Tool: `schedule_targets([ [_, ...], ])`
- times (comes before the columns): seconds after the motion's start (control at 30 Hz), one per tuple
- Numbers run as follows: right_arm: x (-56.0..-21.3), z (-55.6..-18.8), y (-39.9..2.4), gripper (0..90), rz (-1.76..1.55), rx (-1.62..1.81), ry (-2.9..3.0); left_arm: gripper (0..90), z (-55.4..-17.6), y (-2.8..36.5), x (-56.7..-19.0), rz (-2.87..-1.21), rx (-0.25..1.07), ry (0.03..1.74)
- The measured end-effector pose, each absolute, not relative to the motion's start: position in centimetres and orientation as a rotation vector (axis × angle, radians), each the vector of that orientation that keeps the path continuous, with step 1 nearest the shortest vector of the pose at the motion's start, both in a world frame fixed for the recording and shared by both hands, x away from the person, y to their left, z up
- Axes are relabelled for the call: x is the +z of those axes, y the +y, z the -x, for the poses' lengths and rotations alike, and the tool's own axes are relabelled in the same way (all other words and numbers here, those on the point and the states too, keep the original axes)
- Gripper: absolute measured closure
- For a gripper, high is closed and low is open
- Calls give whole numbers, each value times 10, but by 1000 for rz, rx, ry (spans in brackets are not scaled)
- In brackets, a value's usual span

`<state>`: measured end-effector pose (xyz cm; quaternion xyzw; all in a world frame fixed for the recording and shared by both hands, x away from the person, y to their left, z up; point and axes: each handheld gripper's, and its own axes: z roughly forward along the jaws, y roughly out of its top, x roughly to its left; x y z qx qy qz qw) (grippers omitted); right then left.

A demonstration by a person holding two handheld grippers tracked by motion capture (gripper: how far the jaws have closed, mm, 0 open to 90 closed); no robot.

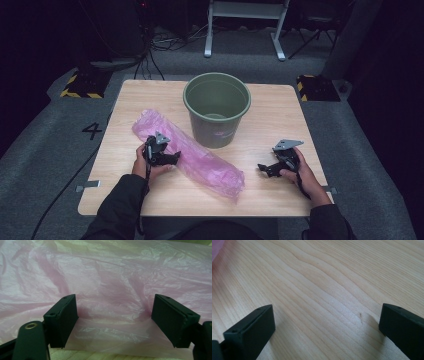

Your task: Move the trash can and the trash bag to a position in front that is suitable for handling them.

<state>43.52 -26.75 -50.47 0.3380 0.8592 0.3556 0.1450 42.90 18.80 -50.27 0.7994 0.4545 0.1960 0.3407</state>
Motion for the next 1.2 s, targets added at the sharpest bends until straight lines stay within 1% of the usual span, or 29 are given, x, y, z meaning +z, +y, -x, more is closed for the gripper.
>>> schedule_targets([
  [0.03, -505, -435, -267, 7, -974, 1024, 2476, 265, -430, 191, -502, -2080, 498, 1168],
  [0.07, -505, -435, -267, 7, -974, 1025, 2475, 322, -430, 191, -502, -2080, 498, 1168],
  [0.1, -505, -435, -267, 7, -974, 1025, 2475, 322, -430, 192, -501, -2089, 494, 1150],
  [0.17, -505, -435, -267, 7, -974, 1024, 2476, 442, -429, 194, -500, -2095, 488, 1124],
  [0.2, -505, -435, -267, 7, -974, 1024, 2476, 529, -429, 195, -500, -2098, 486, 1110],
  [0.23, -505, -435, -267, 7, -974, 1024, 2476, 529, -429, 196, -500, -2101, 482, 1106],
  [0.33, -505, -435, -267, 7, -974, 1024, 2476, 679, -429, 197, -499, -2105, 488, 1102],
  [0.4, -505, -435, -268, 7, -973, 1024, 2476, 743, -429, 197, -499, -2103, 490, 1102],
  [0.43, -505, -435, -267, 7, -973, 1024, 2476, 797, -428, 197, -499, -2102, 496, 1102],
  [0.47, -505, -435, -267, 7, -973, 1024, 2476, 797, -428, 197, -499, -2103, 501, 1100],
  [0.57, -505, -435, -267, 7, -974, 1025, 2476, 843, -428, 197, -500, -2114, 525, 1087],
  [0.7, -505, -435, -267, 7, -974, 1025, 2476, 861, -427, 196, -499, -2135, 562, 1074],
  [0.97, -505, -435, -268, 7, -972, 1025, 2476, 869, -423, 199, -496, -2109, 612, 1044],
  [1.2, -505, -435, -268, 7, -971, 1025, 2477, 870, -424, 206, -492, -2065, 621, 1054],
])
